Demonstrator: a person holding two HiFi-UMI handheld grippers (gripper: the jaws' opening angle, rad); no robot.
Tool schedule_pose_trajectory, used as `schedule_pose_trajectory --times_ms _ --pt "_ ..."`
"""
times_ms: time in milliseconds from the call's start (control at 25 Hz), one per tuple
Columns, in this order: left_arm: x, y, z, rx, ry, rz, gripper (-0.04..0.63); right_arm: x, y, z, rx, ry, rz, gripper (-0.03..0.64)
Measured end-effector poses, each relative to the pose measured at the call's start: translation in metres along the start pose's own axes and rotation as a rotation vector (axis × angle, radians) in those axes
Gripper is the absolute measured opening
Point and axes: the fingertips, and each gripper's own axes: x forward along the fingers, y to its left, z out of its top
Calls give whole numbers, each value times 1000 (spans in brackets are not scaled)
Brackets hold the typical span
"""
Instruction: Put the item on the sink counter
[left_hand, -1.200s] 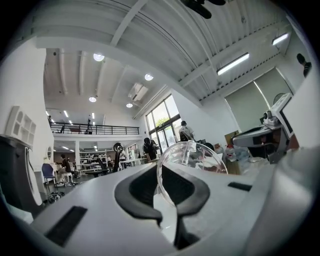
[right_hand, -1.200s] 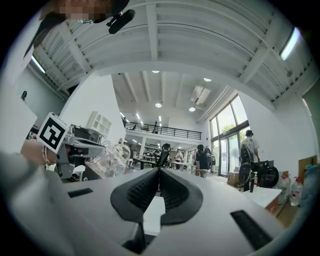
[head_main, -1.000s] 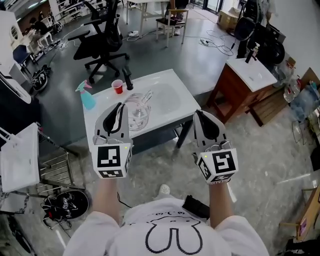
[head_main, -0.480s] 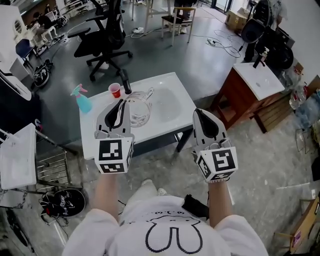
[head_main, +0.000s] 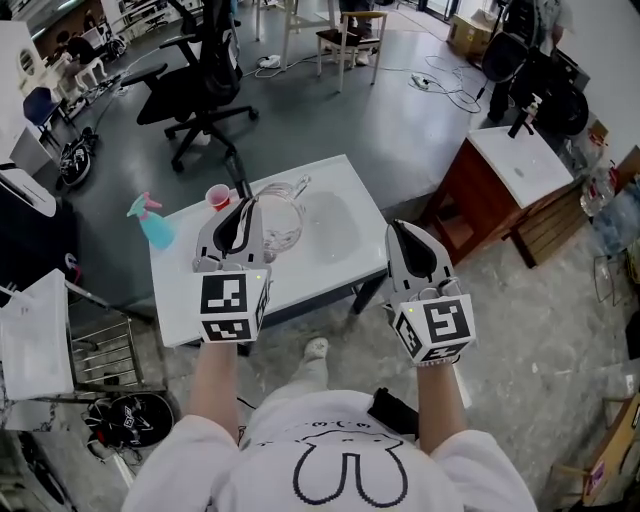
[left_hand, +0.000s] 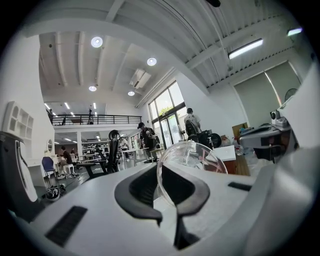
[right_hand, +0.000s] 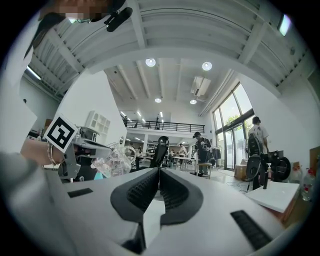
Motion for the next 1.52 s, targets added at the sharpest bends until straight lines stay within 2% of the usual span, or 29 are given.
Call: schedule_pose_trajectory --times_ms 640,1080,1520 --pt "167 9 -23 -21 80 -96 34 115 -71 -33 12 68 -40 29" --pt "255 -3 -77 -50 240 -190 34 169 -100 -66 40 139 -80 29" --pt "316 -18 -138 -78 429 -224 34 191 -122 -98 84 193 -45 29"
